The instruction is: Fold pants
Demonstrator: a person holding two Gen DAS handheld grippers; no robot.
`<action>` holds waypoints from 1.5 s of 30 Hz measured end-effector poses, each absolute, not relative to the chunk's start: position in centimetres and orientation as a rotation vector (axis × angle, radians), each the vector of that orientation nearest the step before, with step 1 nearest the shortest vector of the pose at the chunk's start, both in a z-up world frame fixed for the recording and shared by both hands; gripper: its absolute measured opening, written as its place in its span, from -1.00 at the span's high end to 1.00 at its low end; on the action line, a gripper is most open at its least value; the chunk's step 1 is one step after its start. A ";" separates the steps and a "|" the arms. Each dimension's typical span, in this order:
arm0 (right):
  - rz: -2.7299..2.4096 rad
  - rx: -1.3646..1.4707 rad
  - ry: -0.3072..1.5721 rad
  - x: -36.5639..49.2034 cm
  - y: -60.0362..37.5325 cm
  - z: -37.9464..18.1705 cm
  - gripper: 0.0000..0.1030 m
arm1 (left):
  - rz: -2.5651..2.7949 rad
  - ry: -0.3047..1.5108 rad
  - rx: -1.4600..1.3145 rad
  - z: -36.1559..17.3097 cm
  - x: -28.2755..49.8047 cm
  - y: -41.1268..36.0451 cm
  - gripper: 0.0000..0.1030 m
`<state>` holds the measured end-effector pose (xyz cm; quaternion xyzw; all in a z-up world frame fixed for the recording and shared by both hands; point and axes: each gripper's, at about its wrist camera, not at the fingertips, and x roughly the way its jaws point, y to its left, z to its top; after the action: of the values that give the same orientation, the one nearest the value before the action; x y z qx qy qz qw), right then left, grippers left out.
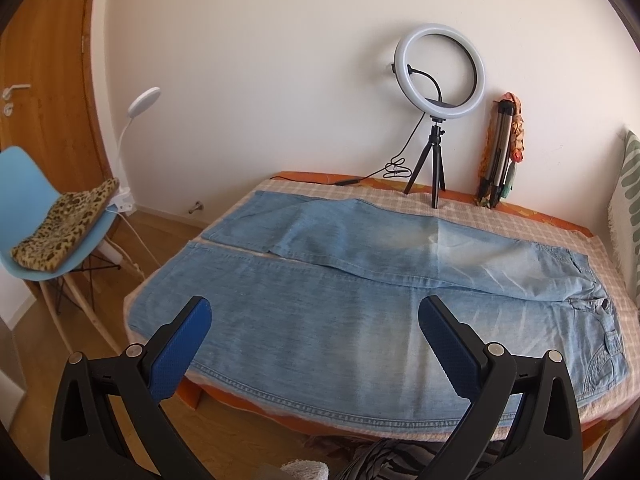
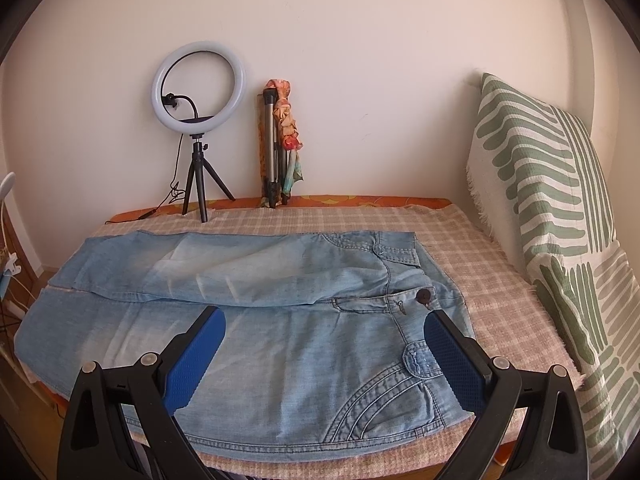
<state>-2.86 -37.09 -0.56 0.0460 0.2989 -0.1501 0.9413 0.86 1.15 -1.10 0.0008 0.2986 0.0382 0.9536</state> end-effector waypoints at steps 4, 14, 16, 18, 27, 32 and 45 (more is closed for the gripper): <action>-0.294 0.054 0.621 -1.7 -37.9 -0.8 -0.96 | 0.088 0.628 0.029 -2.0 1.8 1.8 -1.00; -0.194 -0.013 0.627 3.3 -39.9 -1.2 -0.96 | 0.071 0.641 0.058 -3.4 4.5 3.7 -0.99; -0.151 -0.038 0.638 5.1 -40.0 -1.5 -0.96 | 0.071 0.642 0.060 -3.4 5.4 4.1 -1.00; -0.105 -0.054 0.651 7.0 -40.0 -1.9 -0.96 | 0.064 0.645 0.058 -3.4 6.6 4.5 -0.99; 0.111 -0.069 0.742 18.0 -40.1 -4.3 -0.89 | 0.014 0.709 0.042 -4.7 14.2 5.2 -0.97; 0.211 -0.090 0.819 24.6 -40.5 -5.9 -0.75 | -0.028 0.782 0.000 -6.4 19.1 4.8 -0.76; 0.385 -0.280 1.070 36.3 -38.4 -14.6 -0.38 | -0.116 0.935 -0.048 -12.2 29.0 2.7 0.23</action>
<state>36.28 -38.43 -14.62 -0.1322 0.5049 0.1817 0.8334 29.00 2.75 -12.19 -0.0232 0.4502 -0.0560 0.8909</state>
